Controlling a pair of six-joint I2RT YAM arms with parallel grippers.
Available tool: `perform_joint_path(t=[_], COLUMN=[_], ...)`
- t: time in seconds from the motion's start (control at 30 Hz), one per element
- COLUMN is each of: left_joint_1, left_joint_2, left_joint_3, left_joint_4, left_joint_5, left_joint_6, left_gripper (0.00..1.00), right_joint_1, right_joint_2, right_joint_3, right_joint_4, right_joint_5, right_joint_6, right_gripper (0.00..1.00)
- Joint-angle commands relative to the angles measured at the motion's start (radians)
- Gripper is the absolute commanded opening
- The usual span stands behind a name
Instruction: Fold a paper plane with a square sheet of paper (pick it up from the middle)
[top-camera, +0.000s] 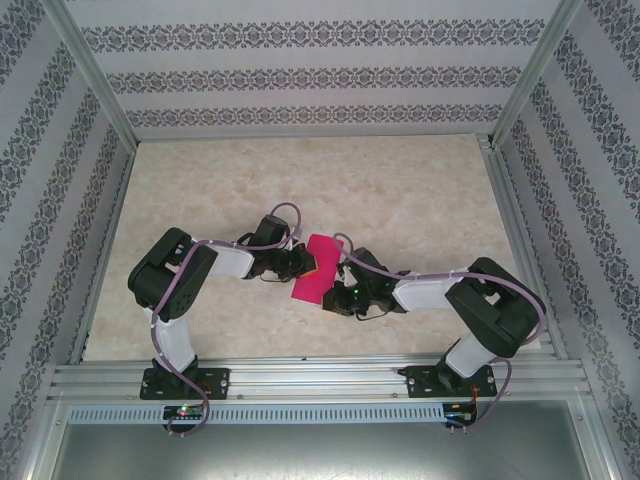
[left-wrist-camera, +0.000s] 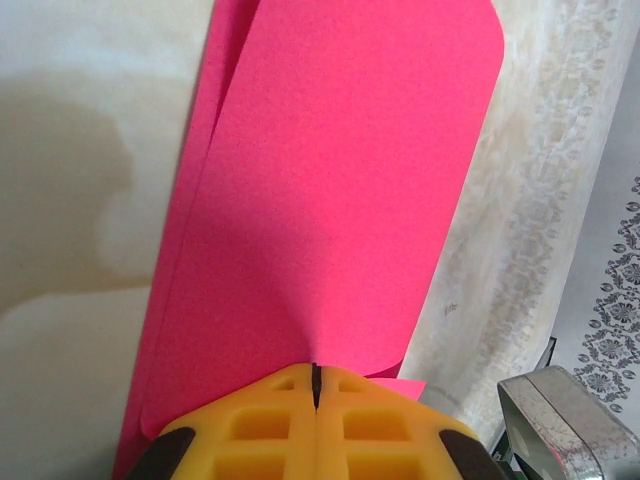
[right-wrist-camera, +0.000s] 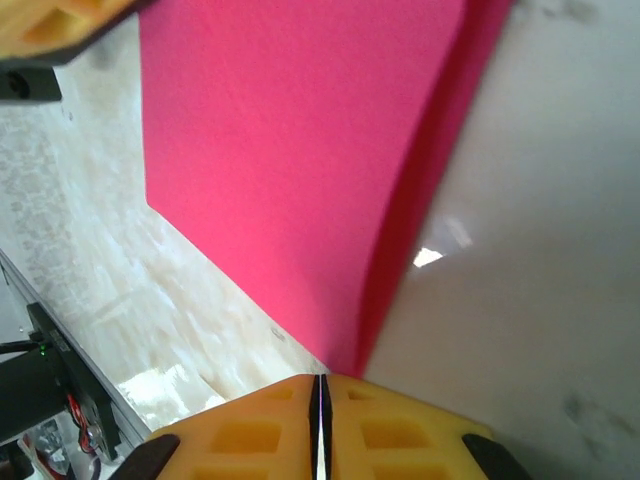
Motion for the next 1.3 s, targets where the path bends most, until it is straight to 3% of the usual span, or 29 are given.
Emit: perform_joint_path(t=[0.0, 0.2, 0.43, 0.77, 0.93, 1.07, 1.27], left_joint_1=[-0.006, -0.01, -0.02, -0.021, -0.03, -0.064, -0.079], left_joint_2=[0.04, 0.035, 0.04, 0.013, -0.043, -0.112, -0.112], left_joint_3=[-0.024, -0.019, -0.004, 0.015, 0.038, 0.1, 0.055], left_joint_4=[-0.077, -0.073, -0.076, -0.122, -0.142, -0.296, -0.223], left_joint_5=[-0.055, -0.045, -0.039, -0.047, -0.009, -0.057, -0.06], left_joint_6=[0.022, 0.025, 0.027, 0.06, 0.077, 0.141, 0.081], left_gripper=[0.0, 0.0, 0.01, 0.02, 0.09, 0.15, 0.14], right_joint_1=[-0.015, -0.018, -0.029, -0.038, -0.039, -0.039, -0.04], right_joint_2=[-0.059, -0.115, 0.053, 0.117, 0.129, 0.128, 0.127], right_joint_3=[-0.033, 0.079, 0.173, 0.073, 0.046, 0.056, 0.072], right_joint_4=[-0.083, -0.105, -0.041, -0.049, -0.028, -0.042, -0.06], right_joint_5=[0.001, 0.031, 0.042, 0.064, 0.061, 0.064, 0.061], right_joint_6=[0.012, -0.007, 0.027, 0.033, 0.04, 0.022, 0.004], right_gripper=[0.14, 0.14, 0.12, 0.09, 0.08, 0.07, 0.07])
